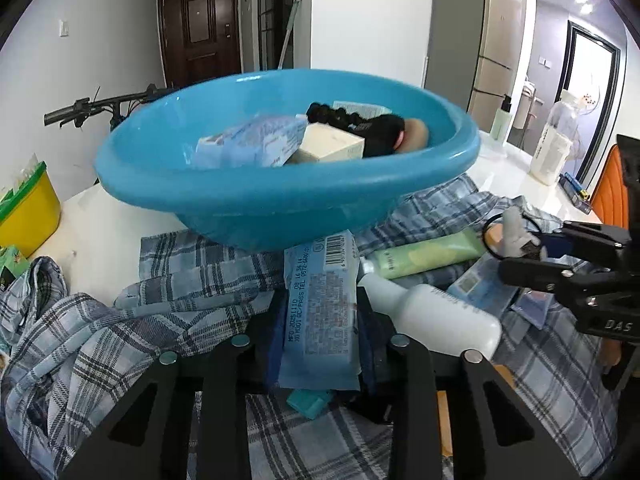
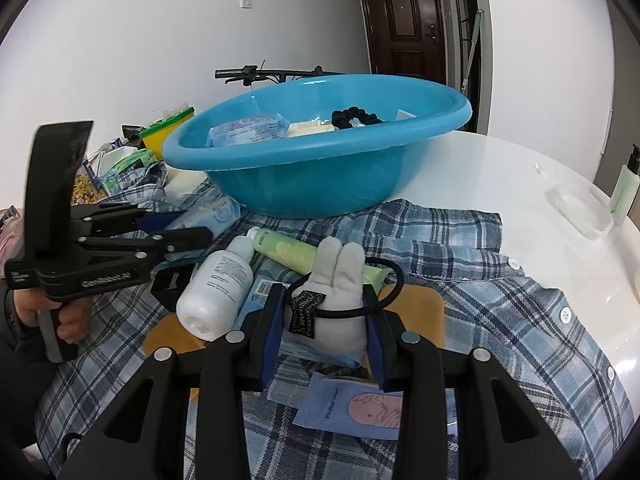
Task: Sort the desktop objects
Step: 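Move the left tool to the shirt and grasp the blue wipes packet, then carry the blue packet over the basin with the left tool while the right tool carries the white bunny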
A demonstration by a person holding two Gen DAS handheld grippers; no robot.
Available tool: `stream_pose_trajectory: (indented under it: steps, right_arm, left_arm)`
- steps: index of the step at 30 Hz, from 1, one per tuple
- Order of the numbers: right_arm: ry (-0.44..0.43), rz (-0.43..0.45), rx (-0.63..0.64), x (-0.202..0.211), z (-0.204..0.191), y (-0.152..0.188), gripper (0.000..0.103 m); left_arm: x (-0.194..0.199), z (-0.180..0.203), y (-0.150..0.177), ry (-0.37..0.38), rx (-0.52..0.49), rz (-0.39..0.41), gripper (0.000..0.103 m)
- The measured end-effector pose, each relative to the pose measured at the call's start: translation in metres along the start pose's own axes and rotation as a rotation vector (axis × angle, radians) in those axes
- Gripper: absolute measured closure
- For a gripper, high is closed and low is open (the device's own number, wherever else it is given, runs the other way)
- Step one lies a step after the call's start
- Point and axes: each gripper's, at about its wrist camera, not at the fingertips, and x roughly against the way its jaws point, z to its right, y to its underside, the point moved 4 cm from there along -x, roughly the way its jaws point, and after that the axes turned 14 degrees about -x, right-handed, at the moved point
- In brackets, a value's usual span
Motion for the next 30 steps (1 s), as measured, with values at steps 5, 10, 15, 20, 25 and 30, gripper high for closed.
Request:
stream_pose_trajectory:
  steps: [5, 10, 15, 20, 25, 30]
  right_arm:
    - [0.0, 0.003, 0.008, 0.0, -0.001, 0.0, 0.068]
    - [0.002, 0.005, -0.003, 0.0, 0.002, -0.001, 0.068]
    - [0.003, 0.003, -0.001, 0.0, 0.001, 0.0, 0.068]
    - [0.001, -0.003, 0.006, 0.0, 0.0, 0.001, 0.068]
    - [0.003, -0.008, 0.005, 0.0, 0.001, 0.002, 0.068]
    - [0.006, -0.007, 0.001, -0.001, 0.002, 0.002, 0.068]
  left_arm:
    - [0.01, 0.005, -0.005, 0.004, -0.01, 0.007, 0.074]
    - [0.025, 0.01, -0.01, -0.01, -0.012, 0.013, 0.074]
    - [0.046, 0.012, -0.013, -0.021, 0.016, 0.023, 0.074]
    - [0.068, 0.008, -0.018, -0.093, 0.043, -0.005, 0.074]
    - [0.094, -0.001, -0.039, -0.138, 0.068, 0.041, 0.074]
    - [0.114, -0.01, -0.069, -0.18, 0.068, 0.097, 0.074]
